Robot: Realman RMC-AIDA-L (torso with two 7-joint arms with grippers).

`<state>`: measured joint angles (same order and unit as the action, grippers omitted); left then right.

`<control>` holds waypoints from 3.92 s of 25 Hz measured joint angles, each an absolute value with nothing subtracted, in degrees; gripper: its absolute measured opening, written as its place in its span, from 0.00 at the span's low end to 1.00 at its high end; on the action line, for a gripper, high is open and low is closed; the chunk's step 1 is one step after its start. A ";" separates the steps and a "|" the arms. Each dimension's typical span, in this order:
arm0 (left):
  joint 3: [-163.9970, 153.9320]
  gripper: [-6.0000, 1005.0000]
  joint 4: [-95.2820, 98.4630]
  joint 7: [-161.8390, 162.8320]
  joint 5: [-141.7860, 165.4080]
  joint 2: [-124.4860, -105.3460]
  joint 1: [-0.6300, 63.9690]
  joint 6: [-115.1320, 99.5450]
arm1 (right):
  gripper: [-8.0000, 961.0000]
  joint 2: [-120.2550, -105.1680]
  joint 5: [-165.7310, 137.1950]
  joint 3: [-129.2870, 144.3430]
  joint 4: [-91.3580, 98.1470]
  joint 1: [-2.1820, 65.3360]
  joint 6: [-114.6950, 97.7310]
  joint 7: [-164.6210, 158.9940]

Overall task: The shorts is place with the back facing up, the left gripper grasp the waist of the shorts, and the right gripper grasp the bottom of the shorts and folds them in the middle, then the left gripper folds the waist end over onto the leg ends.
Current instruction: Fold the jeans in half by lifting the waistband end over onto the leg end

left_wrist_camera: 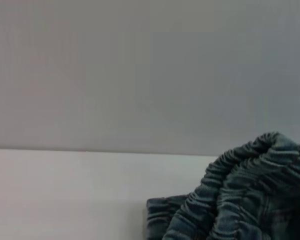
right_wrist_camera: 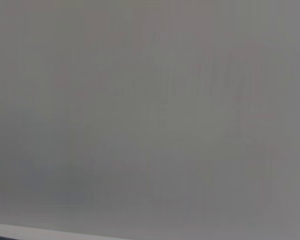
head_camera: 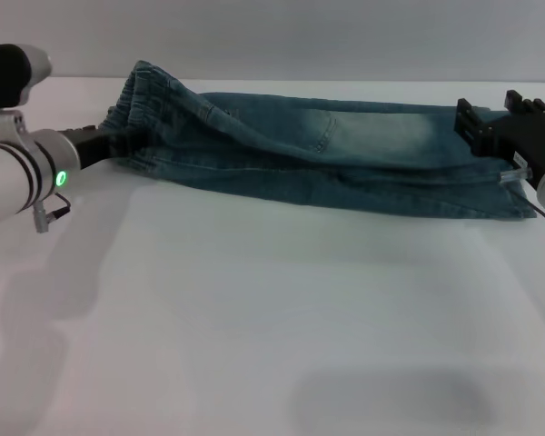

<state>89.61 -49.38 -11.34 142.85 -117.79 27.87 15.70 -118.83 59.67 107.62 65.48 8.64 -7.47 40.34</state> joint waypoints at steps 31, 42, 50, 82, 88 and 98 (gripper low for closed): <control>93.08 0.84 -37.71 -15.08 142.99 -117.82 35.37 13.70 | 0.64 -118.83 60.12 107.92 67.50 8.09 -6.05 39.81; 92.14 0.68 -38.95 -14.96 142.65 -117.95 35.20 16.21 | 0.64 -118.83 60.12 107.90 68.24 8.12 -6.02 39.81; 92.04 0.50 -44.56 -14.81 142.38 -118.07 32.15 20.27 | 0.64 -118.83 60.12 107.98 68.40 8.58 -5.14 39.81; 91.87 0.08 -64.78 -14.41 142.71 -118.23 22.11 29.31 | 0.64 -118.91 60.36 118.59 66.81 17.24 -1.03 39.81; 91.84 0.08 -66.49 -14.41 142.74 -118.11 21.08 29.60 | 0.63 -118.94 65.06 123.22 66.56 21.02 -0.83 39.64; 92.20 0.08 -67.92 -14.53 142.73 -118.03 20.66 30.20 | 0.41 -119.04 70.69 125.26 62.99 25.74 3.90 39.63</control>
